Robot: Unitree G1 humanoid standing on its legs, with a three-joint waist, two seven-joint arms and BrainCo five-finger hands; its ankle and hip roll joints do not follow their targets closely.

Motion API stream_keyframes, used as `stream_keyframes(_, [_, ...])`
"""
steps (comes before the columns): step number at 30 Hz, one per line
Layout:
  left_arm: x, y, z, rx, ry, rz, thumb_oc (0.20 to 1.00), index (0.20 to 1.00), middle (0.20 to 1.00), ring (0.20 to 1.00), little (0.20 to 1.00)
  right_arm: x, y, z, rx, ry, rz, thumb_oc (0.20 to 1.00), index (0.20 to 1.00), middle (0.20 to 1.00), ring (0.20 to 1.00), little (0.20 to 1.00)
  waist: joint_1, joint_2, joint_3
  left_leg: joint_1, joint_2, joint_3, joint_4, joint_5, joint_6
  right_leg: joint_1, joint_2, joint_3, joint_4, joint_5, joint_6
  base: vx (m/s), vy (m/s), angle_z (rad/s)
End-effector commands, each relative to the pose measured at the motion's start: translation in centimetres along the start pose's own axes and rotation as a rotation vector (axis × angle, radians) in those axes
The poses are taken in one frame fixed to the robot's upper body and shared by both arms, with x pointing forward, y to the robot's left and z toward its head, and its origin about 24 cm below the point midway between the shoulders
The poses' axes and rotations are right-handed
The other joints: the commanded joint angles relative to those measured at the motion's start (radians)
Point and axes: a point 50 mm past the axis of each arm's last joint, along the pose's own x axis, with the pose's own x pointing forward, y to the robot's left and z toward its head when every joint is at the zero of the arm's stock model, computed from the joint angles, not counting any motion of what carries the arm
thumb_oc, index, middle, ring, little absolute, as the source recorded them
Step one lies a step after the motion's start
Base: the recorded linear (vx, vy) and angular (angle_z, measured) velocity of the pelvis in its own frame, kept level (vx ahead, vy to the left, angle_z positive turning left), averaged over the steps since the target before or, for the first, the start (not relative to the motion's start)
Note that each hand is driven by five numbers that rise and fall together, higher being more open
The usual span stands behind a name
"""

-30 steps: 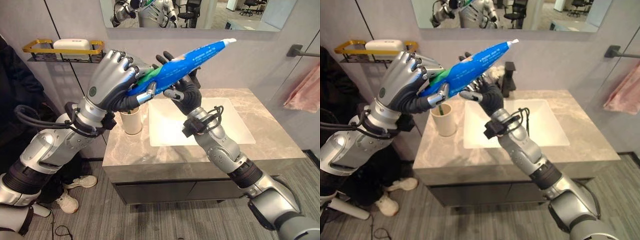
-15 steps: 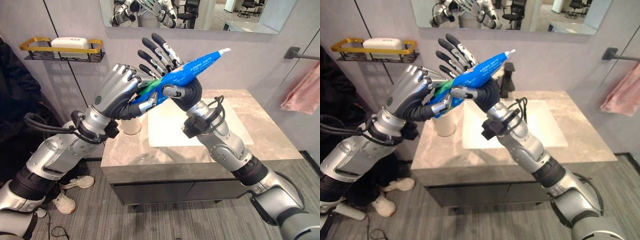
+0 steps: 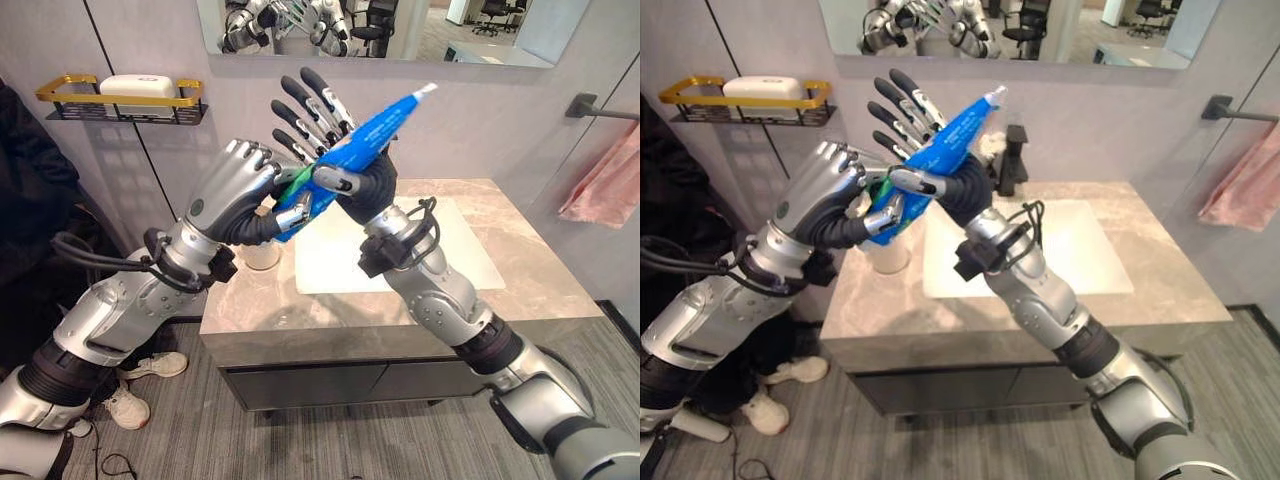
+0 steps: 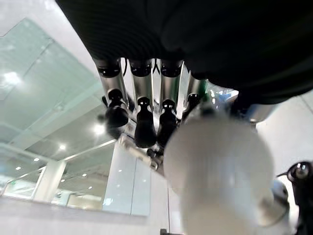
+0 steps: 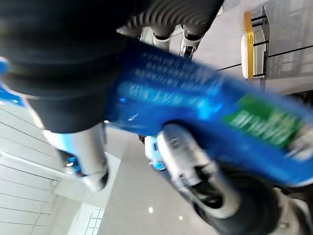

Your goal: Put brush and paste in cup on sink, flatten towel.

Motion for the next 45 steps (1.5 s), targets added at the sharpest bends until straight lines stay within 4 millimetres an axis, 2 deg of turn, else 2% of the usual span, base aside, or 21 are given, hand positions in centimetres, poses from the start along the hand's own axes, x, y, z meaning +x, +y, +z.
stream_keyframes(1, [-0.3, 0.2, -0.9, 0.003, 0.054, 0.034, 0.2, 0.2, 0.2, 0.2, 0.2, 1.1, 0.2, 2.5, 0.036, -0.174, -0.027, 0.752, 0.752, 0.752, 0.752, 0.752, 0.011, -0.041, -0.052, -0.034, 0.051, -0.042, 0.005, 0.01, -0.052, 0.009, -0.07, -0.054, 0.001, -0.012, 0.062, 0.0, 0.0, 0.0])
stream_keyframes(4, [-0.6, -0.3, -1.0, -0.015, 0.08, 0.04, 0.2, 0.2, 0.2, 0.2, 0.2, 1.2, 0.4, 2.6, 0.05, -0.2, -0.045, 0.771, 0.771, 0.771, 0.771, 0.771, 0.013, -0.042, -0.052, -0.031, 0.052, -0.045, 0.005, 0.009, -0.052, 0.014, -0.069, -0.059, 0.003, -0.017, 0.06, 0.0, 0.0, 0.0])
stream_keyframes(6, [-0.8, -0.5, -1.1, -0.024, 0.09, 0.04, 0.2, 0.2, 0.2, 0.2, 0.2, 1.2, 0.4, 2.7, 0.054, -0.21, -0.053, 0.718, 0.718, 0.718, 0.718, 0.718, 0.013, -0.043, -0.051, -0.029, 0.052, -0.047, 0.005, 0.008, -0.052, 0.016, -0.068, -0.063, 0.004, -0.019, 0.059, 0.0, 0.0, 0.0])
stream_keyframes(8, [-0.9, -0.7, -1.1, -0.036, 0.101, 0.04, 0.2, 0.2, 0.2, 0.2, 0.2, 1.1, 0.4, 2.7, 0.061, -0.219, -0.064, 0.699, 0.699, 0.699, 0.699, 0.699, 0.013, -0.044, -0.051, -0.028, 0.053, -0.05, 0.005, 0.007, -0.051, 0.02, -0.068, -0.065, 0.006, -0.022, 0.059, 0.0, 0.0, 0.0])
stream_keyframes(13, [-1.1, -1.1, -1.1, -0.056, 0.121, 0.045, 0.2, 0.2, 0.2, 0.2, 0.2, 1.1, 0.3, 2.9, 0.07, -0.239, -0.086, 0.727, 0.727, 0.727, 0.727, 0.727, 0.013, -0.043, -0.048, -0.024, 0.053, -0.055, 0.005, 0.005, -0.05, 0.026, -0.066, -0.071, 0.011, -0.028, 0.056, 0.01, -0.002, 0.11])
stream_keyframes(15, [-1.2, -1.3, -1.1, -0.066, 0.127, 0.045, 0.2, 0.2, 0.2, 0.2, 0.2, 1.1, 0.3, 2.8, 0.075, -0.24, -0.092, 0.696, 0.696, 0.696, 0.696, 0.696, 0.013, -0.042, -0.047, -0.023, 0.054, -0.056, 0.005, 0.004, -0.05, 0.026, -0.066, -0.074, 0.016, -0.03, 0.056, 0.0, 0.001, 0.07])
stream_keyframes(18, [-1.4, -1.6, -1.2, -0.078, 0.142, 0.048, 0.2, 0.2, 0.2, 0.2, 0.2, 1.1, 0.3, 2.7, 0.077, -0.238, -0.102, 0.589, 0.589, 0.589, 0.589, 0.589, 0.013, -0.043, -0.046, -0.021, 0.054, -0.059, 0.005, 0.003, -0.05, 0.029, -0.066, -0.076, 0.021, -0.033, 0.055, 0.0, 0.001, 0.01])
stream_keyframes(26, [-1.8, -2.0, -1.1, -0.105, 0.167, 0.056, 0.2, 0.2, 0.2, 0.2, 0.2, 1.2, 0.1, 2.8, 0.088, -0.265, -0.146, 0.501, 0.501, 0.501, 0.501, 0.501, 0.017, -0.042, -0.046, -0.014, 0.053, -0.063, 0.005, -0.001, -0.047, 0.035, -0.067, -0.083, 0.029, -0.041, 0.054, 0.0, 0.0, 0.0])
stream_keyframes(32, [-2.3, -2.9, -0.9, -0.171, 0.206, 0.07, 0.2, 0.2, 0.2, 0.2, 0.2, 1.0, 0.0, 3.1, 0.089, -0.289, -0.176, 0.492, 0.492, 0.492, 0.492, 0.492, 0.017, -0.039, -0.045, -0.012, 0.052, -0.068, 0.005, -0.001, -0.046, 0.038, -0.066, -0.089, 0.031, -0.045, 0.053, 0.0, 0.0, 0.0])
stream_keyframes(35, [-2.6, -3.3, -0.7, -0.204, 0.224, 0.074, 0.2, 0.2, 0.2, 0.2, 0.2, 0.9, -0.1, 3.1, 0.089, -0.3, -0.2, 0.41, 0.41, 0.41, 0.41, 0.41, 0.018, -0.037, -0.042, -0.013, 0.052, -0.069, 0.005, -0.002, -0.044, 0.039, -0.067, -0.089, 0.03, -0.045, 0.052, 0.0, 0.0, 0.0])
stream_keyframes(38, [-2.9, -4.0, -0.4, -0.251, 0.248, 0.077, 0.2, 0.2, 0.2, 0.2, 0.2, 0.8, -0.2, 3.0, 0.1, -0.313, -0.231, 0.2, 0.2, 0.2, 0.2, 0.2, 0.018, -0.036, -0.04, -0.013, 0.052, -0.071, 0.005, -0.003, -0.042, 0.037, -0.067, -0.089, 0.031, -0.046, 0.051, 0.0, 0.0, 0.0])
stream_keyframes(45, [-3.2, -4.7, -0.2, -0.29, 0.273, 0.082, 0.2, 0.2, 0.2, 0.2, 0.2, 0.6, -0.4, 3.0, 0.099, -0.33, -0.276, 0.2, 0.2, 0.2, 0.2, 0.2, 0.02, -0.033, -0.038, -0.012, 0.051, -0.073, 0.005, -0.003, -0.04, 0.038, -0.067, -0.091, 0.035, -0.049, 0.05, 0.0, 0.001, 0.01])
